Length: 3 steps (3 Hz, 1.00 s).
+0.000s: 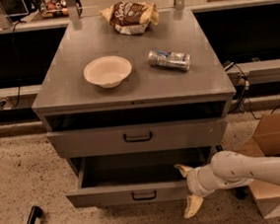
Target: Open middle drawer
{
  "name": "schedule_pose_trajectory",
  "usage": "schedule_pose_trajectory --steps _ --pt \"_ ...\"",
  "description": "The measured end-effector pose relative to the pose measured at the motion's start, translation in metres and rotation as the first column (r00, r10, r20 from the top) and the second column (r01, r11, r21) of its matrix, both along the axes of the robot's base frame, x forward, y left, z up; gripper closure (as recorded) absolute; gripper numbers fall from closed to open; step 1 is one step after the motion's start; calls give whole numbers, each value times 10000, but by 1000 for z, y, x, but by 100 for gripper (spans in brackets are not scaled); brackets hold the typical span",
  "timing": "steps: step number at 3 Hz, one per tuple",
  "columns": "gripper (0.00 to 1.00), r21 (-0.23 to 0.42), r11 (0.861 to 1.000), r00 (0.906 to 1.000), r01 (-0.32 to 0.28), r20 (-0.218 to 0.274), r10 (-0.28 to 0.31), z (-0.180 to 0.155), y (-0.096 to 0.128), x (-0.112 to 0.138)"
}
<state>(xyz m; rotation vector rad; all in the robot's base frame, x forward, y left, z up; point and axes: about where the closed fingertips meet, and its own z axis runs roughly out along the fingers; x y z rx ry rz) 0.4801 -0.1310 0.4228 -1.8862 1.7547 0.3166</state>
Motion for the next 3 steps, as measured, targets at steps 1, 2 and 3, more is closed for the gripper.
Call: schedule_pose_trajectory --steps 1,2,3 --pt "0 -243 9997 9999 38 -133 -41 3 -3 5" --pt "18 -775 9966 9964 -267 -828 203 -2 -6 3" --pt "41 -804 9955 9883 -492 -1478 369 -1 -11 -7"
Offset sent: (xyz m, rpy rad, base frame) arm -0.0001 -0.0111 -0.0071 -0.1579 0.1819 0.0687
